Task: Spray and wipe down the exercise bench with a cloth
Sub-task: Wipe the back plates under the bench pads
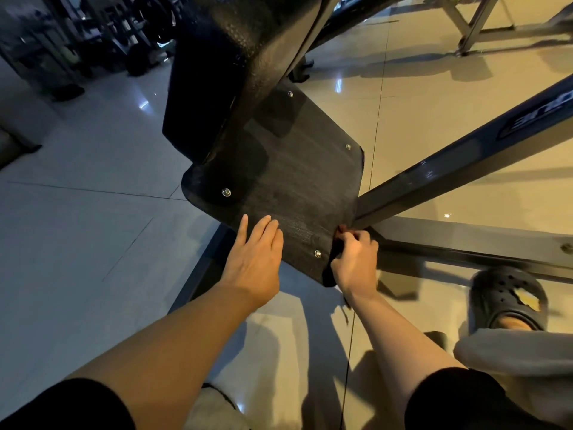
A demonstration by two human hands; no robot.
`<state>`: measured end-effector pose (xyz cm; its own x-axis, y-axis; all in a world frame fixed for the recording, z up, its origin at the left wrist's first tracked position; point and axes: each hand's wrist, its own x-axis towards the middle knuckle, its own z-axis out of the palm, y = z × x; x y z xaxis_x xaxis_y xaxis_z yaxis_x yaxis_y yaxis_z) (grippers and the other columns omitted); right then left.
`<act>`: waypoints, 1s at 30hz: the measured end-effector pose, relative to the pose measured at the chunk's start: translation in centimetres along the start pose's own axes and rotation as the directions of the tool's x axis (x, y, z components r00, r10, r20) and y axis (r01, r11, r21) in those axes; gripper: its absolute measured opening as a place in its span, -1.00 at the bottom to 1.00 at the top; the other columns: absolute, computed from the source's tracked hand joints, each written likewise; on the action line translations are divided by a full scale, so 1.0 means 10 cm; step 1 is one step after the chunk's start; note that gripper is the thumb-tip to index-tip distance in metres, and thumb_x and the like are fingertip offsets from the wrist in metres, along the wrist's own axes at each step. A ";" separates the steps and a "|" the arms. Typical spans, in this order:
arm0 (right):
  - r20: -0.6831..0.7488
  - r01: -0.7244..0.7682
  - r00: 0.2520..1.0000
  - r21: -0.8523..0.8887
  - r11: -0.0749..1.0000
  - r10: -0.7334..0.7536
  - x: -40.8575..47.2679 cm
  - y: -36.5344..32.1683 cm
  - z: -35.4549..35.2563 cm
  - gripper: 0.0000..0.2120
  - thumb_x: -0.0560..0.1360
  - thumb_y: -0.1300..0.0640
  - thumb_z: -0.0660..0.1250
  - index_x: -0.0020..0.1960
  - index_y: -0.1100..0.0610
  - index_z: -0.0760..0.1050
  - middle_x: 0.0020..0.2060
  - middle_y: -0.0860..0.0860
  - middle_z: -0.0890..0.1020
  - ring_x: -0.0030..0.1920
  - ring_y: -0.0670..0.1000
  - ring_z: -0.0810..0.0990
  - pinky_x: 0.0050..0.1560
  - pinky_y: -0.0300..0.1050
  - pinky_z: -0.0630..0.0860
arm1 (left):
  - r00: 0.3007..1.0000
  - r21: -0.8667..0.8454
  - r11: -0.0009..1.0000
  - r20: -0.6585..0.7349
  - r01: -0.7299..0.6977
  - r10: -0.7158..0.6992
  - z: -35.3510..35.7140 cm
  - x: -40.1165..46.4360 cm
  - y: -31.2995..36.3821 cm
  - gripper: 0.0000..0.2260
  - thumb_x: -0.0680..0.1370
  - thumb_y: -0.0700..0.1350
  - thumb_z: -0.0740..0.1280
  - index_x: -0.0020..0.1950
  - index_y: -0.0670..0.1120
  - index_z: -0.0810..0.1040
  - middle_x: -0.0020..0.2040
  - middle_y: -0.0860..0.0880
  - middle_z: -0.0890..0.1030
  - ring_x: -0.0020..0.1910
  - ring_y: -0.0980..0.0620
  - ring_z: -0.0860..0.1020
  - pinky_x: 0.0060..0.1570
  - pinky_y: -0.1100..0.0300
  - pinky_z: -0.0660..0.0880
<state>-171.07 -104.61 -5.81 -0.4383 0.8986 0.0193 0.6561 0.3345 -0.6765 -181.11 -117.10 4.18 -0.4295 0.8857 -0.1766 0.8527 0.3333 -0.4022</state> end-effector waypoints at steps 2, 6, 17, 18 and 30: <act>0.039 0.103 0.994 0.022 0.994 -0.104 -0.05 -0.05 0.06 -0.54 0.44 0.38 0.34 0.34 0.20 0.47 0.34 0.16 0.40 0.30 0.23 0.33 0.33 0.01 0.34 | 1.000 0.006 1.000 0.010 -0.014 0.014 0.02 -0.02 0.02 -0.35 0.60 -0.04 0.22 0.58 -0.14 -0.05 0.59 -0.14 -0.08 0.56 -0.12 -0.19 0.47 -0.18 -0.27; 0.123 -0.023 0.992 -0.061 0.998 0.031 -0.04 0.14 0.01 -0.61 0.43 0.34 0.36 0.25 0.21 0.52 0.29 0.15 0.43 0.22 0.24 0.38 0.24 0.02 0.38 | 0.999 0.006 0.999 0.020 -0.034 0.034 0.02 -0.04 0.02 -0.36 0.61 -0.04 0.21 0.58 -0.13 -0.03 0.59 -0.13 -0.09 0.56 -0.12 -0.19 0.49 -0.19 -0.23; -0.023 0.416 0.909 -0.010 0.909 -0.416 -0.16 -0.76 0.02 -0.62 0.44 0.25 0.37 0.24 0.11 0.47 0.30 0.08 0.39 0.22 0.16 0.33 0.09 -0.05 0.46 | 0.997 -0.015 0.997 -0.031 0.074 -0.075 -0.03 -0.16 -0.12 -0.36 0.61 -0.05 0.19 0.57 -0.19 -0.07 0.59 -0.13 -0.05 0.56 -0.08 -0.18 0.49 -0.16 -0.26; 0.005 0.403 0.915 -0.065 0.913 -0.403 -0.16 -0.67 0.02 -0.61 0.44 0.23 0.38 0.26 0.08 0.47 0.30 0.04 0.40 0.22 0.16 0.33 0.10 -0.05 0.46 | 0.997 -0.015 0.997 -0.026 0.071 -0.072 -0.02 -0.17 -0.12 -0.36 0.61 -0.05 0.19 0.57 -0.19 -0.07 0.59 -0.13 -0.06 0.56 -0.08 -0.18 0.50 -0.16 -0.25; 0.077 0.440 0.897 -0.045 0.897 -0.436 0.01 -0.27 -0.03 -0.56 0.35 0.34 0.36 0.23 0.19 0.48 0.27 0.12 0.43 0.21 0.22 0.35 0.20 -0.01 0.35 | 1.000 -0.018 1.000 -0.025 -0.008 0.007 -0.01 -0.01 0.09 -0.35 0.61 -0.06 0.21 0.58 -0.17 -0.05 0.59 -0.13 -0.06 0.56 -0.09 -0.19 0.47 -0.16 -0.28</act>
<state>-172.65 -105.34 -3.79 -0.7263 0.6383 0.2551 0.4235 0.7079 -0.5653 -180.24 -116.87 3.97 -0.4157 0.8958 -0.1570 0.8611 0.3321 -0.3850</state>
